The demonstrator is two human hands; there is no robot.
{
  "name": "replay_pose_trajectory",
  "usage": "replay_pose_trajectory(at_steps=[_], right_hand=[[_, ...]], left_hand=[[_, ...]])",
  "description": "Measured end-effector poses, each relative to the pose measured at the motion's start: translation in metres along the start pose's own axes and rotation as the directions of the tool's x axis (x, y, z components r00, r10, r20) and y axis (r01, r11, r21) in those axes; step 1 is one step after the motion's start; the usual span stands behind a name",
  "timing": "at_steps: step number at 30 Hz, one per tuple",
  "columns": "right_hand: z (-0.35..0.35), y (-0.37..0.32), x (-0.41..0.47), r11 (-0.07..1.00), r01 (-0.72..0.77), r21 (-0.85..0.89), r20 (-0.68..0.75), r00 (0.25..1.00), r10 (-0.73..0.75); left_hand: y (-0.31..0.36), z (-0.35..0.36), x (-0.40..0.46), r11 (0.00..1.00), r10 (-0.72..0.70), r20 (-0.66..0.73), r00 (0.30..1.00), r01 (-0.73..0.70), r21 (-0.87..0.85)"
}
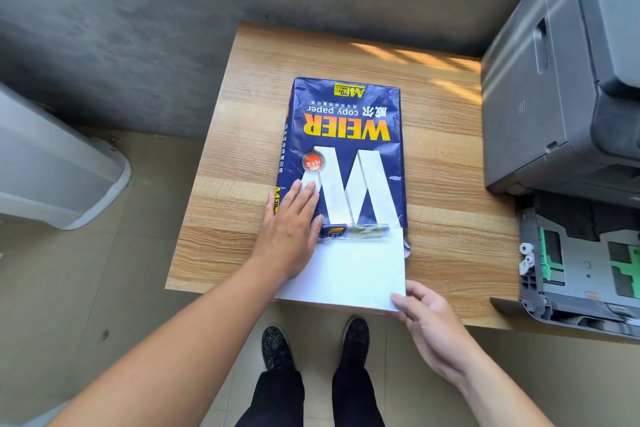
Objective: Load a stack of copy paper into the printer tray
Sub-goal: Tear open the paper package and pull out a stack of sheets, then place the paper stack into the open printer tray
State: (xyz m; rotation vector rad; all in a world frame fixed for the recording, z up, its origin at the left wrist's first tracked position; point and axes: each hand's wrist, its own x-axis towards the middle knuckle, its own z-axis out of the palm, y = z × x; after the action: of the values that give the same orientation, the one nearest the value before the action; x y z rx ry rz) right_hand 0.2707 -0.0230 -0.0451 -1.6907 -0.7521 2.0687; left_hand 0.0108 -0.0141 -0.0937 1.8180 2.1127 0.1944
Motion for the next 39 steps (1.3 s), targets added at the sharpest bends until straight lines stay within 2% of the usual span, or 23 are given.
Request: replay_pose_trajectory(at_steps=[4,9,13,16,18,19,20,21,22,23,24,29,31,35,39], right_hand=[[0.013,-0.023,0.027,0.999,-0.037,-0.006,0.011,0.999,0.037],[0.025,-0.028,0.046,0.995,0.026,-0.096,-0.013,1.0,-0.028],[0.006,-0.022,0.008,0.997,-0.009,-0.083,0.046,0.999,0.013],[-0.014,-0.017,-0.033,0.998,-0.035,-0.05,0.119,0.992,0.041],[-0.025,-0.013,-0.057,0.998,-0.059,-0.028,0.148,0.987,0.062],[-0.03,-0.011,-0.068,0.998,-0.064,-0.019,0.157,0.985,0.066],[-0.035,-0.009,-0.078,0.998,-0.066,-0.016,0.163,0.984,0.068],[-0.038,-0.007,-0.086,0.997,-0.071,-0.017,0.174,0.982,0.073],[-0.041,-0.005,-0.095,0.997,-0.071,-0.025,0.19,0.979,0.075],[-0.042,-0.003,-0.103,0.998,-0.059,-0.033,0.2,0.978,0.065],[-0.045,0.0,-0.109,0.999,-0.039,-0.036,0.202,0.978,0.045],[-0.07,0.01,-0.135,1.0,0.022,0.008,0.176,0.984,-0.024],[-0.083,0.004,-0.145,0.997,0.066,0.026,0.162,0.984,-0.069],[-0.123,-0.011,-0.161,0.987,0.162,0.018,0.127,0.978,-0.163],[-0.185,-0.02,-0.175,0.953,0.291,-0.082,-0.016,0.956,-0.293]], left_hand=[[-0.003,0.005,-0.006,1.0,0.008,0.005,1.0,-0.008,-0.007],[-0.004,0.004,-0.01,0.998,0.003,-0.004,1.0,-0.003,-0.069],[-0.003,0.0,-0.01,0.985,-0.037,0.023,0.999,0.041,-0.169],[0.0,-0.003,-0.012,0.986,-0.039,0.018,0.999,0.041,-0.162],[0.006,-0.009,-0.025,0.96,-0.17,0.027,0.985,0.172,-0.221],[0.014,-0.015,-0.038,0.9,-0.305,0.079,0.949,0.315,-0.303],[0.023,-0.023,-0.056,0.788,-0.423,0.187,0.887,0.462,-0.407],[0.033,-0.032,-0.077,0.616,-0.467,0.345,0.814,0.58,-0.533],[0.044,-0.041,-0.095,0.416,-0.422,0.476,0.772,0.631,-0.655],[0.052,-0.043,-0.113,0.266,-0.376,0.542,0.752,0.648,-0.714],[0.06,-0.046,-0.129,0.211,-0.363,0.552,0.751,0.643,-0.736],[0.098,-0.058,-0.163,0.199,-0.496,0.328,0.804,0.473,-0.858],[0.12,-0.064,-0.164,0.247,-0.499,0.251,0.83,0.413,-0.876],[0.17,-0.062,-0.149,0.299,-0.454,0.145,0.879,0.303,-0.905],[0.231,-0.039,-0.119,0.343,-0.269,0.136,0.953,0.227,-0.912]])
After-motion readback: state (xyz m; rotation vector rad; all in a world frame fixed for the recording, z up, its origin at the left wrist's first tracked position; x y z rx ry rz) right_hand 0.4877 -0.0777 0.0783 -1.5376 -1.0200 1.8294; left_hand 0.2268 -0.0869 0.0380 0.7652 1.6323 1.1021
